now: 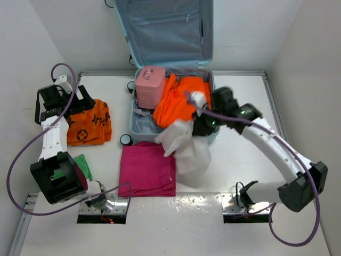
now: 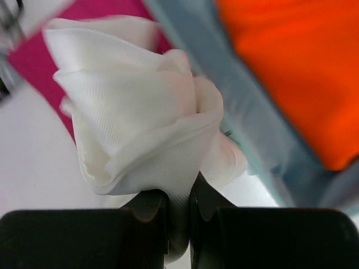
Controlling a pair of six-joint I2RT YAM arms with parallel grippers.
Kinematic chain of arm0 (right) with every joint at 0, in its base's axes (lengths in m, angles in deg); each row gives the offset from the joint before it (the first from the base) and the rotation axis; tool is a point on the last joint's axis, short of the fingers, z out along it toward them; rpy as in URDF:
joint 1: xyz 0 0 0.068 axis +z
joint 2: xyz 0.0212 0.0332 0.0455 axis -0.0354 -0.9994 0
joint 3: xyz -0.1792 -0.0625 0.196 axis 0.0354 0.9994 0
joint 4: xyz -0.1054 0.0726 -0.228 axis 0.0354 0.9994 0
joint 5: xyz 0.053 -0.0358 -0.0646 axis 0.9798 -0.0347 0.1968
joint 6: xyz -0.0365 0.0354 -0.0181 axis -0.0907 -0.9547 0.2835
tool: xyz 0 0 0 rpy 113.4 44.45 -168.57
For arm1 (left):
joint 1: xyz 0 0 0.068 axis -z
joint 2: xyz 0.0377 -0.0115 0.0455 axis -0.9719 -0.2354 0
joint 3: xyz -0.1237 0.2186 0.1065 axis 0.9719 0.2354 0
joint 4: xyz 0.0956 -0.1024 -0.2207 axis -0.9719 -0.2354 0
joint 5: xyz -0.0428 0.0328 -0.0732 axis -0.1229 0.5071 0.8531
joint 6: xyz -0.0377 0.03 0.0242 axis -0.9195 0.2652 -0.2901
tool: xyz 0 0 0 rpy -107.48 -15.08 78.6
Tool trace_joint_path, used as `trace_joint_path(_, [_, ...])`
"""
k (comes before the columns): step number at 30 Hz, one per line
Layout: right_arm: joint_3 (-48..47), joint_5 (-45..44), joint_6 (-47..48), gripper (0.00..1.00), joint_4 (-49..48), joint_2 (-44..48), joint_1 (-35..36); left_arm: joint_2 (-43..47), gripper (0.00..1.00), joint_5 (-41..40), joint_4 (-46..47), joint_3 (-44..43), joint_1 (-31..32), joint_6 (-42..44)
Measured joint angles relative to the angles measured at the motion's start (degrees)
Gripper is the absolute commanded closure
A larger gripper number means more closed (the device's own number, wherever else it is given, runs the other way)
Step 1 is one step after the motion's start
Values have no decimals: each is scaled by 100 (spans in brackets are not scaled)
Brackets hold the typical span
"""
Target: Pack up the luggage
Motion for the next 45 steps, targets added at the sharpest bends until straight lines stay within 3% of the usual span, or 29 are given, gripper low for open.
trace_joint_path(8, [-1843,525,-879,100,295,-553,-1731,-118,1,118,61,-11,-42,-105])
trace_joint_path(16, [-2883,216,-1497,100,118,-1685,-2402,-302,1,131,98,-11,-52,-146])
trace_joint_path(25, [-3274,-595,-2105,100,-481,-2997,-1309,-413,1,140,127,-11,-90,-173])
trace_joint_path(35, [-3576,-426,-2732,100,-898,-4645,-96,-459,1,151,131,-11,-164,-188])
trace_joint_path(45, [-4885,-11,-2723,100,-1150,-5847,334,-494,1,155,129,-11,-358,-186])
